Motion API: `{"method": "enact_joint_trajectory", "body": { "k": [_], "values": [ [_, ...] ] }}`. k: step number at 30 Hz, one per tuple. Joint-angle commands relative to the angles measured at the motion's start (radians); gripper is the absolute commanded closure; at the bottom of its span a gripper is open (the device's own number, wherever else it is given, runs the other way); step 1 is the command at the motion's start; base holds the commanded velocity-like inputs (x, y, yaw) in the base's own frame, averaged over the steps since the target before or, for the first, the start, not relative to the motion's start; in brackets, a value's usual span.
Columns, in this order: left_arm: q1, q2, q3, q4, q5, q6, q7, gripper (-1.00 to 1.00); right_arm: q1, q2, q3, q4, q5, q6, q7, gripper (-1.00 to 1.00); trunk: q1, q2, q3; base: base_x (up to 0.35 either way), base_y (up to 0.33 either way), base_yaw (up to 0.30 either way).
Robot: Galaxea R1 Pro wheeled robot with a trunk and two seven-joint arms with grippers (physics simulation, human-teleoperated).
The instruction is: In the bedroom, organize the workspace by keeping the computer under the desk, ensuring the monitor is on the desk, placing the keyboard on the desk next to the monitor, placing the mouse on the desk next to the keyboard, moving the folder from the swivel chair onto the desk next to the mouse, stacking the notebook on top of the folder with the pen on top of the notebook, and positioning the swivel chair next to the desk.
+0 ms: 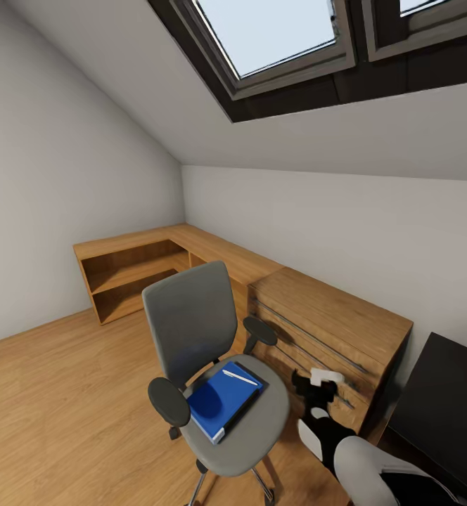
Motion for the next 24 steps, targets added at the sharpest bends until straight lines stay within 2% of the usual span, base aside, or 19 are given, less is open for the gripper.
{"method": "enact_joint_trajectory", "body": {
  "k": [1,3,5,6,8,9,10,12,13,15,16,17,18,19,20,21,22,23,24],
  "values": [
    [-0.001,0.001,-0.007,0.0,0.011,-0.006,0.005,-1.0,0.0,-0.003,-0.008,0.001,0.015,-0.003,0.025,-1.0,0.0,-0.001,-0.001,0.0,0.0,0.0],
    [-0.001,0.004,-0.005,0.0,0.011,-0.006,0.007,-1.0,0.0,-0.019,-0.008,0.001,0.043,-0.002,0.112,-1.0,0.0,-0.001,-0.001,0.0,0.0,0.0],
    [-0.002,0.012,0.01,-0.001,0.012,-0.006,0.008,-1.0,0.002,-0.043,-0.007,0.009,0.089,0.002,0.261,-1.0,0.0,-0.001,-0.001,0.0,0.0,0.0],
    [-0.002,0.014,0.019,-0.001,0.012,-0.006,0.008,-1.0,0.003,-0.049,-0.008,0.012,0.101,0.004,0.302,-1.0,0.0,-0.001,-0.001,0.0,0.0,0.0],
    [-0.002,0.024,0.08,-0.004,0.011,-0.007,0.007,-1.0,0.005,-0.069,-0.009,0.018,0.134,0.025,0.457,-1.0,0.0,-0.001,-0.001,0.0,0.0,0.0],
    [-0.001,0.029,0.125,-0.007,0.011,-0.007,0.007,-1.0,0.005,-0.076,-0.012,0.017,0.141,0.059,0.511,-1.0,0.0,-0.001,-0.001,0.0,0.0,0.0],
    [-0.001,0.034,0.168,-0.01,0.011,-0.007,0.006,-1.0,0.005,-0.083,-0.014,0.016,0.145,0.101,0.546,-1.0,0.0,-0.001,-0.001,0.0,0.0,0.0],
    [-0.001,0.043,0.211,-0.017,0.011,-0.007,0.006,-1.0,0.005,-0.087,-0.016,0.012,0.145,0.162,0.568,-1.0,0.0,-0.001,-0.001,0.0,0.0,0.0],
    [-0.001,0.052,0.253,-0.027,0.011,-0.006,0.005,-1.0,0.004,-0.091,-0.019,-0.001,0.141,0.241,0.583,-1.0,0.0,-0.001,-0.001,0.0,0.0,0.0],
    [-0.001,0.062,0.291,-0.04,0.012,-0.006,0.004,-1.0,0.004,-0.093,-0.021,-0.031,0.133,0.33,0.593,-1.0,0.0,-0.001,-0.001,0.0,0.0,0.0],
    [-0.001,0.071,0.328,-0.055,0.012,-0.006,0.004,-1.0,0.004,-0.093,-0.023,-0.08,0.122,0.426,0.6,-1.0,0.0,-0.001,-0.001,0.0,0.0,0.0],
    [-0.001,0.076,0.346,-0.063,0.012,-0.006,0.003,-1.0,0.004,-0.092,-0.024,-0.11,0.116,0.475,0.602,-1.0,0.0,-0.001,-0.001,0.0,0.0,0.0],
    [-0.001,0.087,0.381,-0.076,0.012,-0.006,0.002,-1.0,0.004,-0.091,-0.025,-0.179,0.103,0.574,0.605,-1.0,0.0,-0.001,-0.001,0.0,0.0,0.0],
    [-0.001,0.093,0.399,-0.082,0.012,-0.006,0.002,-1.0,0.004,-0.091,-0.025,-0.218,0.096,0.625,0.606,-1.0,0.0,-0.001,-0.001,0.0,0.0,0.0],
    [-0.002,0.131,0.513,-0.138,0.012,-0.007,-0.047,-1.0,0.003,-0.084,-0.024,-0.464,0.062,0.979,0.607,-1.0,0.0,-0.001,-0.001,0.0,0.0,0.0],
    [-0.001,0.139,0.531,-0.157,0.012,-0.007,-0.066,-1.0,0.003,-0.082,-0.024,-0.505,0.058,1.038,0.607,-1.0,0.0,-0.001,-0.001,0.0,0.0,0.0],
    [-0.001,0.157,0.566,-0.2,0.013,-0.005,-0.11,-1.0,0.003,-0.079,-0.023,-0.588,0.054,1.145,0.607,-1.0,0.0,-0.001,-0.001,0.0,0.0,0.0],
    [-0.001,0.168,0.579,-0.224,0.013,-0.004,-0.132,-1.0,0.003,-0.078,-0.022,-0.63,0.053,1.19,0.607,-1.0,0.0,-0.001,-0.001,0.0,0.0,0.0],
    [0.002,0.186,0.598,-0.276,0.013,0.004,-0.169,-1.0,0.006,-0.077,-0.022,-0.715,0.051,1.258,0.607,-1.0,0.0,-0.001,-0.001,0.0,0.0,0.0]
  ]
}}
